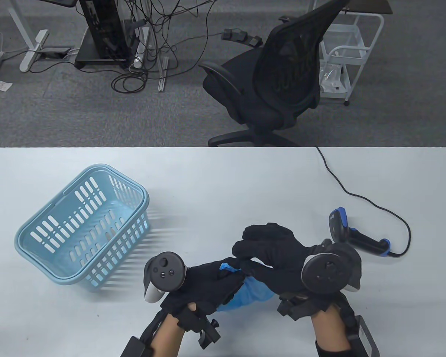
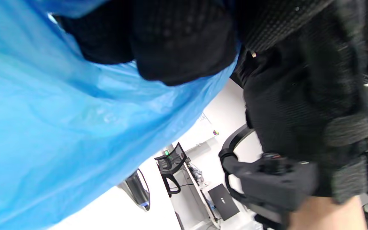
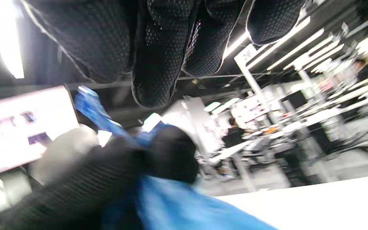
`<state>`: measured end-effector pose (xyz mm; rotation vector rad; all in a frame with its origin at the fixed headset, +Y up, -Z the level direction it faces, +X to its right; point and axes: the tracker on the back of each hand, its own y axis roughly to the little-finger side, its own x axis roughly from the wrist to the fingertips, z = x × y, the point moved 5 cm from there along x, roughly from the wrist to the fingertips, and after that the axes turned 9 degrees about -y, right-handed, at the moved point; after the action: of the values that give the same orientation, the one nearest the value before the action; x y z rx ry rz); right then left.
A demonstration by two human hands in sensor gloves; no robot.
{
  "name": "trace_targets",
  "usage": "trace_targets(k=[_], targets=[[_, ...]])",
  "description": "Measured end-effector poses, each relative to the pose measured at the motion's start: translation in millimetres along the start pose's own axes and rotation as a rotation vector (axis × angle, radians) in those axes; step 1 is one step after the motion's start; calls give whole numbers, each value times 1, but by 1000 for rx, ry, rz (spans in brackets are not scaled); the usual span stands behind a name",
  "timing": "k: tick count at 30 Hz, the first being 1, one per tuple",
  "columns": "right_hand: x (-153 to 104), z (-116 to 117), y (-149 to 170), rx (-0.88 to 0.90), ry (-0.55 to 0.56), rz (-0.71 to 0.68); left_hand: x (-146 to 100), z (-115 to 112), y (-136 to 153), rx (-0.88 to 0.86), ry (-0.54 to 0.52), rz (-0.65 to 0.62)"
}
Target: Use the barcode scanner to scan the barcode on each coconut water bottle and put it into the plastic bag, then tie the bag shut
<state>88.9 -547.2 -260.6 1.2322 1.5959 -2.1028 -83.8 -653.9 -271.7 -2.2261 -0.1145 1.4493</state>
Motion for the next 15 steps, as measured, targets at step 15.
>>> trace_targets(k=[15], targets=[[6, 38, -21, -223, -25, -104, -4, 5, 2, -23, 49, -2]])
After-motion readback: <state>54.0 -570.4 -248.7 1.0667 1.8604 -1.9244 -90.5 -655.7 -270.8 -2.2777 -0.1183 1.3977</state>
